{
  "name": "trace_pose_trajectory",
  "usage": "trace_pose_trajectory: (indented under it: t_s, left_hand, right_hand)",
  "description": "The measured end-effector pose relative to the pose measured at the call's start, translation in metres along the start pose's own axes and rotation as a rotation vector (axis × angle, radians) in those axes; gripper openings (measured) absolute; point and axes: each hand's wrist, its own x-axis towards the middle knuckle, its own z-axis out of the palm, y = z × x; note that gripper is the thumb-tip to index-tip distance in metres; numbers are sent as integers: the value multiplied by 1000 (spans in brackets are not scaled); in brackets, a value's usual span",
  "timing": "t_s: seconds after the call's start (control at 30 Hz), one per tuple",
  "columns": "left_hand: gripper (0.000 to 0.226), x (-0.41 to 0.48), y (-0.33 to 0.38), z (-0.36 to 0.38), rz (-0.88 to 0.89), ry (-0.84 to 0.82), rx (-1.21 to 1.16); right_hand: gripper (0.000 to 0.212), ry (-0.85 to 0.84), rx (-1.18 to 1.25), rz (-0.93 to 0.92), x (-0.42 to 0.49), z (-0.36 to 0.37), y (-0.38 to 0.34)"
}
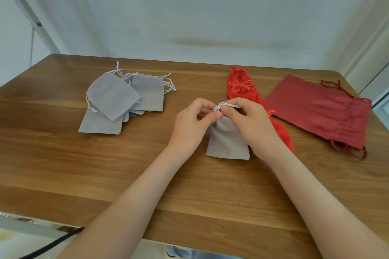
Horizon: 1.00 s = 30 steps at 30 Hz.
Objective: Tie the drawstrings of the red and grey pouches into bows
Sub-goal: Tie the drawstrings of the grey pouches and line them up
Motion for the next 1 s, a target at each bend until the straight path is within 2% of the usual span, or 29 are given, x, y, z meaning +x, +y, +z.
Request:
trace_pose_trajectory:
  t_s: [0.13,0.3,0.4,0.53,0.6,0.8,0.9,1.0]
  left_hand:
    - [16,3,-5,-2,-49,-70,-12]
    - [7,1,-4,-5,-71,-36,105]
    - [9,-2,-3,-4,-43,15,85]
    - [10,-2,-2,-2,-56,80,-14]
    - [11,0,-3,-2,-60,95,-30]
    - [16,1,-1,0,-114,83,-186]
    - [17,3,1,0,-165,74,-369]
    - [15,3,3,-1,-213,35,-602]
  right_hand:
    - [12,26,-87,-61,-1,3,4]
    - [13,32,-175,-98,-2,7,7]
    - [31,-26,-242,-163,-1,7,7]
    - [12,8,-410,-245,-1,9,9]
    - [12,42,-413,-239,0,8,8]
    - [11,113,-294,-224,-2,8,2]
    - [13,176,-108,-187,-5,10,-4]
    - [13,149,63,-206,-8,13,-10]
